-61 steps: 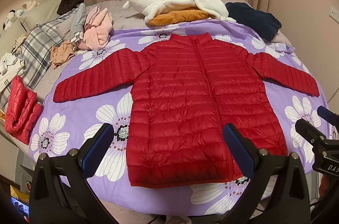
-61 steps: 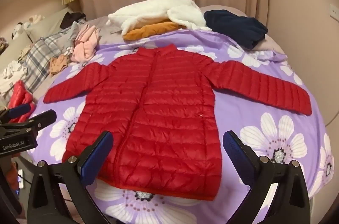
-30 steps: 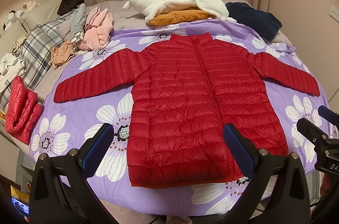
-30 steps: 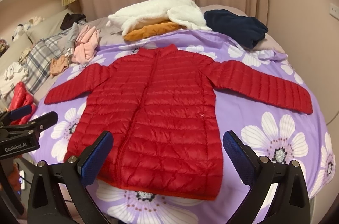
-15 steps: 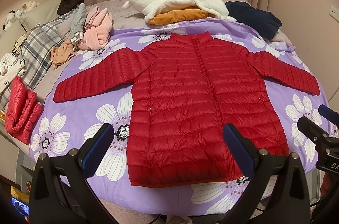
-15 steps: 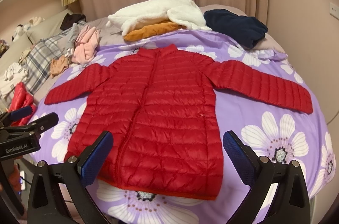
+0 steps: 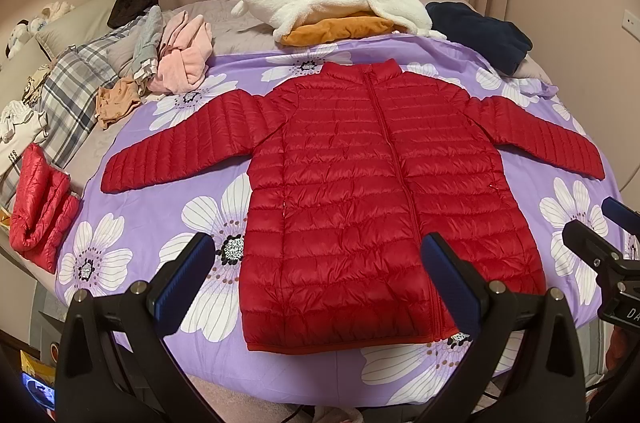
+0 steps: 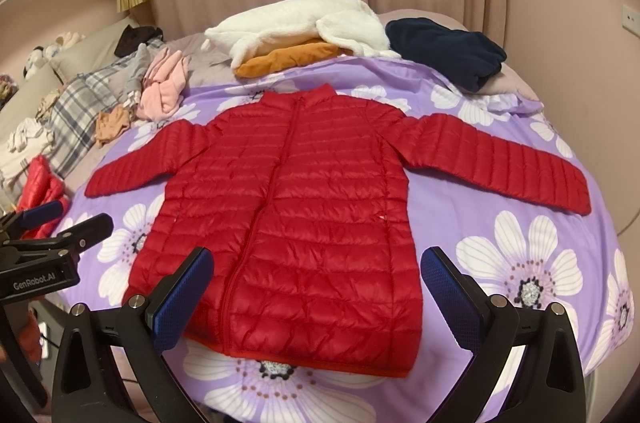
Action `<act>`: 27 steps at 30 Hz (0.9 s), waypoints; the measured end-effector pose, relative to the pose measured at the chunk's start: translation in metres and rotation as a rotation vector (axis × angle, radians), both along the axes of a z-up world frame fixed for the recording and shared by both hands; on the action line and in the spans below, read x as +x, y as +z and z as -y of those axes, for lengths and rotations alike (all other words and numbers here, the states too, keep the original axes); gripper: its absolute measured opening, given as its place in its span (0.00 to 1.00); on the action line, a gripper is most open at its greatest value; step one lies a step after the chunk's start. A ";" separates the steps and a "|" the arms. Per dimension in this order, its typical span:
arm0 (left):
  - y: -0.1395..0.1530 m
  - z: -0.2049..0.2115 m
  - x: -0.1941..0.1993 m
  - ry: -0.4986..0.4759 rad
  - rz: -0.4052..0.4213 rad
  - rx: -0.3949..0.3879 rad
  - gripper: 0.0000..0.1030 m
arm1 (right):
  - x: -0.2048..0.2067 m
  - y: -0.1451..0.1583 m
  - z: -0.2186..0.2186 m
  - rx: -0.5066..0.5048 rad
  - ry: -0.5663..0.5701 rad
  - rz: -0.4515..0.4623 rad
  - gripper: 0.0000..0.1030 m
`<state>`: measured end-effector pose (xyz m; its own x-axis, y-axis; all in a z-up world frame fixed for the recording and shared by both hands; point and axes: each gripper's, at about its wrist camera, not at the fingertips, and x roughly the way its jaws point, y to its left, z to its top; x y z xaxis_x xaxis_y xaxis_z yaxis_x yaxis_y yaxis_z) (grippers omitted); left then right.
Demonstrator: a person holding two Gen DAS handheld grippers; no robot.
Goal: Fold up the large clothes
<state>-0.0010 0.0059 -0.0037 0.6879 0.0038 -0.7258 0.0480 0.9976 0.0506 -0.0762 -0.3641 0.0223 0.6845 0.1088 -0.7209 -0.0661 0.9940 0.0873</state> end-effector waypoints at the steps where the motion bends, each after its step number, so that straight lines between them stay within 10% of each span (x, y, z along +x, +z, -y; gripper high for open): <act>1: -0.001 -0.001 0.000 0.001 -0.001 0.000 1.00 | 0.000 0.000 0.000 -0.001 0.001 0.003 0.99; 18: -0.008 -0.003 0.003 0.003 -0.023 0.019 1.00 | 0.001 -0.001 0.001 0.009 -0.004 -0.018 0.99; 27: -0.044 -0.009 0.026 -0.022 -0.165 -0.197 1.00 | 0.006 -0.029 0.042 0.334 -0.036 -0.089 0.99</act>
